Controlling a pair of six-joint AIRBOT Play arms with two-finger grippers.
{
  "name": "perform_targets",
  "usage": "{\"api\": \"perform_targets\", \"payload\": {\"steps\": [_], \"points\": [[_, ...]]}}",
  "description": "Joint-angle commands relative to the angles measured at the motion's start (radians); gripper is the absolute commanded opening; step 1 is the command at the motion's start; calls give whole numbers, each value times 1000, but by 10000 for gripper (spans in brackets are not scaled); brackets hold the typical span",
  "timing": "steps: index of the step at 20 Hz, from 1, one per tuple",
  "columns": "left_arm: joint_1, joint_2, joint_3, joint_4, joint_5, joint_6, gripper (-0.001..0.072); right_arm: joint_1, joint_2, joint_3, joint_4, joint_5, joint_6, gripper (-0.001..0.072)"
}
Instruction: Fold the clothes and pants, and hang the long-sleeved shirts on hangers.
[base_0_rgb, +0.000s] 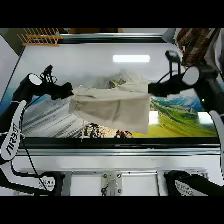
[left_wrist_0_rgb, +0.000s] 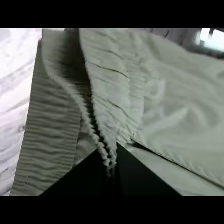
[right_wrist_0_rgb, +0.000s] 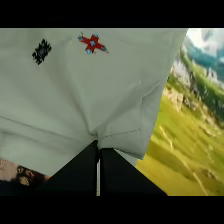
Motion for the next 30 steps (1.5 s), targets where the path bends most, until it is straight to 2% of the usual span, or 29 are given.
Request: {"api": "perform_targets", "payload": {"steps": [1,7,12,13,14,15,16,17,18,19,22,24,25,26,27,28,30], "points": [[10,-2,-104,-2,-20,28,19,64,77,-278,-13,-55,58,4],[10,-1,-164,-2,10,28,19,109,77,-522,34,-214,101,6],[10,-1,-164,-2,8,28,19,109,78,-530,204,-214,95,20],[10,0,-164,-2,6,27,19,109,79,-530,247,-211,66,132],[10,3,-164,-2,6,27,19,109,81,-528,294,-201,26,385],[10,12,-164,-2,7,27,20,109,92,-523,330,-187,-5,523],[11,33,-164,0,15,31,21,102,113,-509,346,-163,-9,522],[15,64,-164,-1,29,58,120,90,145,-488,347,-135,-9,522],[25,107,-164,-1,44,82,355,65,193,-465,340,-109,-9,523],[35,151,-164,-1,45,82,445,22,248,-452,330,-92,-9,523],[57,277,-165,-1,-34,80,442,-185,365,-457,282,-37,-9,524],[39,335,-165,-1,-87,80,441,-355,364,-499,261,-25,-14,524],[20,357,-165,-1,-95,80,439,-434,341,-536,277,-39,-50,524],[-6,377,-165,-2,-92,80,316,-497,305,-579,313,-64,-92,524],[-36,391,-165,-1,-81,80,101,-544,266,-620,362,-96,-137,524],[-73,402,-165,-1,-66,80,20,-575,218,-661,426,-137,-202,524],[-147,414,-165,-1,-42,80,20,-579,117,-701,525,-201,-296,523]]}}
